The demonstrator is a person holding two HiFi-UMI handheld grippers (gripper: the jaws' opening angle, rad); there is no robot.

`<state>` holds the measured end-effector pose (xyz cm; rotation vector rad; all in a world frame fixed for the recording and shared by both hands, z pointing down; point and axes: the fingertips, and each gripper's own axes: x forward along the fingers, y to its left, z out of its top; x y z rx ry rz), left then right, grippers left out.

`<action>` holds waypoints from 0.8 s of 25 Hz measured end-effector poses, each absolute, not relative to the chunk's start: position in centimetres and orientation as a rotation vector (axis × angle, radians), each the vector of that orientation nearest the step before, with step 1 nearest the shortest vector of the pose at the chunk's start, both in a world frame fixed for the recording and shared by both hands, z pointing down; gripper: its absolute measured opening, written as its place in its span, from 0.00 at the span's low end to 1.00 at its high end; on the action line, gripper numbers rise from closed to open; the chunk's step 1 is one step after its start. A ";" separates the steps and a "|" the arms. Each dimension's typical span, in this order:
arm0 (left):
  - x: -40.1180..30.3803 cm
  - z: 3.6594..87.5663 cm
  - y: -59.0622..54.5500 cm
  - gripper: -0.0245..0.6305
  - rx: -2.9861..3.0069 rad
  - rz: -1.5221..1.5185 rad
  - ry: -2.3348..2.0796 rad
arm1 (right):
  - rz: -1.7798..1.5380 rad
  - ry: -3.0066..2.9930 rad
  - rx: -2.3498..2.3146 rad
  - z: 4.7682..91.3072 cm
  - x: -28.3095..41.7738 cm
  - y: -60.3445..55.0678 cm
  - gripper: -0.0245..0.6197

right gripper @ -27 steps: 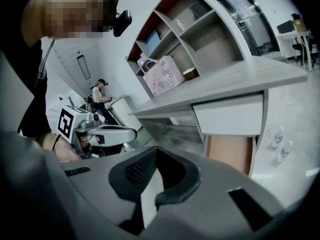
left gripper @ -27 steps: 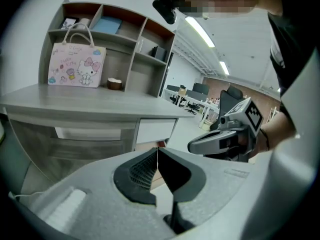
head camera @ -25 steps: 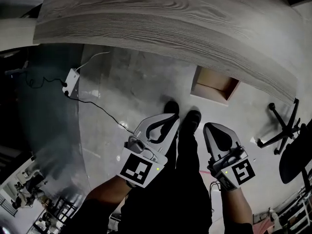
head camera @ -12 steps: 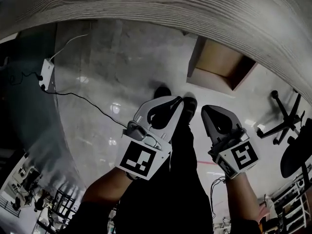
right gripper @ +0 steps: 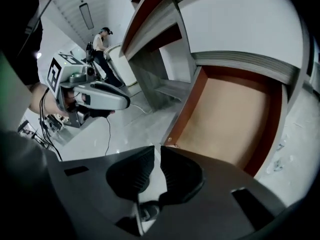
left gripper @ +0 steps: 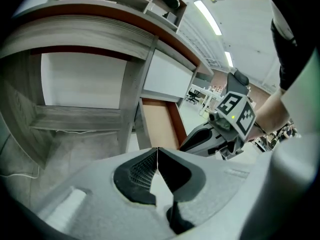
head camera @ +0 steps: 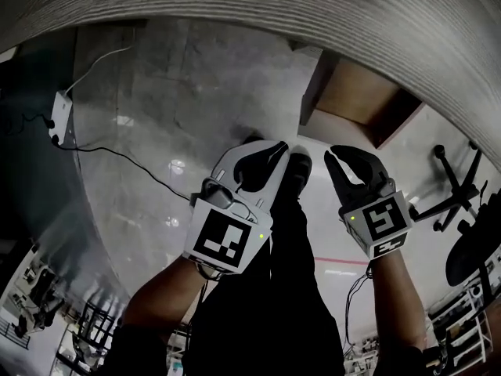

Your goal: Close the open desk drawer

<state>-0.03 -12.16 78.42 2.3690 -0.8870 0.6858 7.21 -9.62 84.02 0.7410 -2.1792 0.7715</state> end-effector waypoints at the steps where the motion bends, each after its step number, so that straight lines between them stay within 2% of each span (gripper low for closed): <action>1: -0.1 78.9 -12.1 0.05 2.366 0.693 -0.884 | 0.745 -2.166 0.724 84.5 7.3 -9.6 0.12; 5: -0.5 80.9 -11.8 0.05 2.339 0.735 -0.869 | 0.616 -2.117 0.661 86.1 7.5 -9.6 0.18; 9: -0.7 81.8 -11.9 0.05 2.315 0.727 -0.877 | 0.342 -2.029 0.522 88.0 8.0 -9.2 0.21; 13: -0.5 82.3 -11.9 0.05 2.317 0.735 -0.868 | 0.147 -1.922 0.401 90.4 8.6 -8.4 0.30; 16: -0.2 82.2 -11.7 0.05 2.316 0.738 -0.860 | 0.081 -1.853 0.411 91.4 9.3 -8.6 0.30; 18: 0.0 81.9 -11.6 0.05 2.315 0.735 -0.859 | 0.074 -1.828 0.432 91.7 9.7 -9.0 0.24; 20: 0.2 81.5 -11.7 0.05 2.313 0.728 -0.862 | 0.065 -1.821 0.440 91.7 9.9 -9.1 0.23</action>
